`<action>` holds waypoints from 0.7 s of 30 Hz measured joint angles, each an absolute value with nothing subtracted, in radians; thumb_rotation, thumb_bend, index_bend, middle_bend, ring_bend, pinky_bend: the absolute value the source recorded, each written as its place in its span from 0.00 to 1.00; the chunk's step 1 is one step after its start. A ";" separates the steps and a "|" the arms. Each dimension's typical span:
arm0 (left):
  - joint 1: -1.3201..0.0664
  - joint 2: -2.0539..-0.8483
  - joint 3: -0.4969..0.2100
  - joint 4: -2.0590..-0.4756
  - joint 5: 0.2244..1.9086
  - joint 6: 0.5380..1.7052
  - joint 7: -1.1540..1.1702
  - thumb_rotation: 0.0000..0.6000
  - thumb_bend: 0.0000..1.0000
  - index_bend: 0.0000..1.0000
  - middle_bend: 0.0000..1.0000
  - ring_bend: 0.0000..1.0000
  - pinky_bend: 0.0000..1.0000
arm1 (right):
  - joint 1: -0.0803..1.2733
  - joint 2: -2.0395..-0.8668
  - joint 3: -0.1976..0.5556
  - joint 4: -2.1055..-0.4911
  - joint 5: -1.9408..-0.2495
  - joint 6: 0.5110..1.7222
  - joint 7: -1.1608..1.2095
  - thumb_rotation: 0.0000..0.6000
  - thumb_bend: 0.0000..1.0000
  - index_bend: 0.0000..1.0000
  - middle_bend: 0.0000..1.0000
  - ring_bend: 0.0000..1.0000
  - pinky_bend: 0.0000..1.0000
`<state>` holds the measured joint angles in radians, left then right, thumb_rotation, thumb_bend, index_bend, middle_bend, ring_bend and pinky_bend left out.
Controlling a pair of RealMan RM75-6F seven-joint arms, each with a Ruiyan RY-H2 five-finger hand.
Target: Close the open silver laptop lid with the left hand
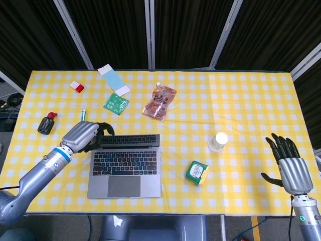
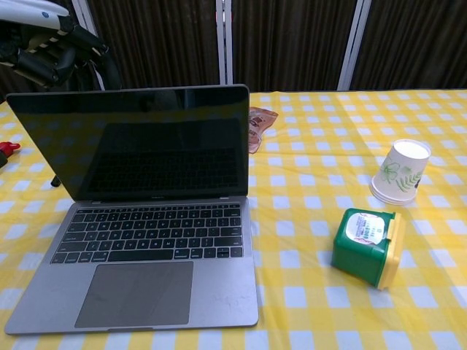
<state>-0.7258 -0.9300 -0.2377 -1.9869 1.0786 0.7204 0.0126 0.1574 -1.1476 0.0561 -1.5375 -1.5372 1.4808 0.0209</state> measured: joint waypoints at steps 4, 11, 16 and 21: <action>-0.702 -0.916 -0.208 -2.011 1.153 0.712 -0.018 1.00 1.00 0.36 0.33 0.39 0.39 | 0.155 -1.148 0.055 -1.540 -1.540 1.481 0.014 1.00 0.00 0.00 0.00 0.00 0.00; -0.673 -0.909 -0.156 -2.030 1.286 0.686 -0.093 1.00 1.00 0.36 0.33 0.39 0.38 | 0.153 -1.150 0.059 -1.542 -1.539 1.479 0.006 1.00 0.00 0.00 0.00 0.00 0.00; -0.658 -0.958 -0.102 -2.007 1.362 0.673 -0.143 1.00 1.00 0.36 0.33 0.39 0.38 | 0.151 -1.151 0.060 -1.542 -1.539 1.480 -0.001 1.00 0.00 0.00 0.00 0.00 0.00; -0.663 -1.031 -0.069 -1.951 1.402 0.646 -0.182 1.00 1.00 0.36 0.33 0.39 0.38 | 0.150 -1.152 0.063 -1.542 -1.539 1.480 -0.007 1.00 0.00 0.00 0.00 0.00 0.00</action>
